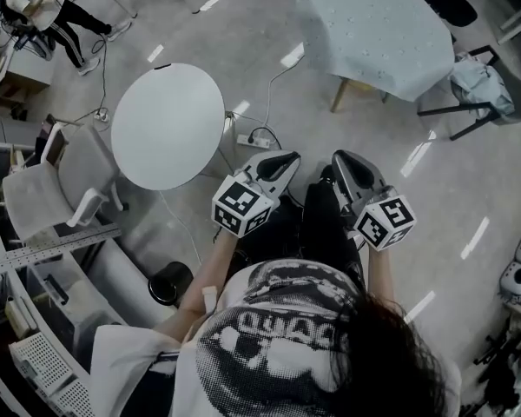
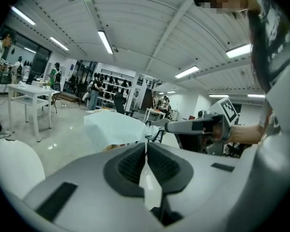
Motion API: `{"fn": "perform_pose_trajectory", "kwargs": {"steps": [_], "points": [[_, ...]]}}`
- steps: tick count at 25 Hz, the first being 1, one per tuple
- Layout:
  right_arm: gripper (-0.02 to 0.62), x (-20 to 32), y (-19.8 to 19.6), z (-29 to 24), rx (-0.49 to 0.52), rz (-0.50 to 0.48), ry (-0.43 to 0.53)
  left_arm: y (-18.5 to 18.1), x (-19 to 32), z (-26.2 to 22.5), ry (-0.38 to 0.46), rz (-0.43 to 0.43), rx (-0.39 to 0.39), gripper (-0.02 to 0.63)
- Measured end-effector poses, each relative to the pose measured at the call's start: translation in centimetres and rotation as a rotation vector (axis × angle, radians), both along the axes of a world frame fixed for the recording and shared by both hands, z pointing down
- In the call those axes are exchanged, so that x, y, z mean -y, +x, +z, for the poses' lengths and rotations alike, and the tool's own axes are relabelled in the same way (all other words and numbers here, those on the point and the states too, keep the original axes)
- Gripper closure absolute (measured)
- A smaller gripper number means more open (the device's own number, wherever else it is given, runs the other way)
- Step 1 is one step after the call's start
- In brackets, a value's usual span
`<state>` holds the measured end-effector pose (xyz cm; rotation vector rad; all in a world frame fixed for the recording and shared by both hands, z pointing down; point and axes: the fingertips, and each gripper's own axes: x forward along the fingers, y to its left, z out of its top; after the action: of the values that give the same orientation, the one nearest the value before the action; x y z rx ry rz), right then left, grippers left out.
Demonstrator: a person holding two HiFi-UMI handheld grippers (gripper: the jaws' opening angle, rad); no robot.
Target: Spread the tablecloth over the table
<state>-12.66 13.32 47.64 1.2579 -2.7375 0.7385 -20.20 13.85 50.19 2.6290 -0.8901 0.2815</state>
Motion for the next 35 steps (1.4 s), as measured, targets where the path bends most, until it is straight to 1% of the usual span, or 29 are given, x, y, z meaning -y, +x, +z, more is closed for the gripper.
{"fn": "perform_pose_trajectory", "kwargs": {"steps": [1,4,10,19,35], "points": [[0.606,-0.3,-0.2,0.0,-0.027,-0.004,0.011,-0.2,-0.3,-0.1,0.003,-0.001,-0.004,0.585],[0.607,-1.1,-0.2,-0.2,-0.091,-0.018,0.039,0.0,-1.2,-0.6,0.011,0.004,-0.020,0.588],[0.606,-2.4,-0.4,0.0,-0.143,-0.027,0.065,0.2,-2.4,-1.3,0.052,0.012,-0.013,0.592],[0.601,-3.6,0.0,0.0,-0.163,-0.048,0.080,1.4,-3.5,-1.6,0.068,0.036,-0.006,0.592],[0.600,-4.6,1.5,0.3,-0.148,-0.001,0.076,3.2,-4.8,-1.3,0.083,0.104,0.007,0.592]]}}
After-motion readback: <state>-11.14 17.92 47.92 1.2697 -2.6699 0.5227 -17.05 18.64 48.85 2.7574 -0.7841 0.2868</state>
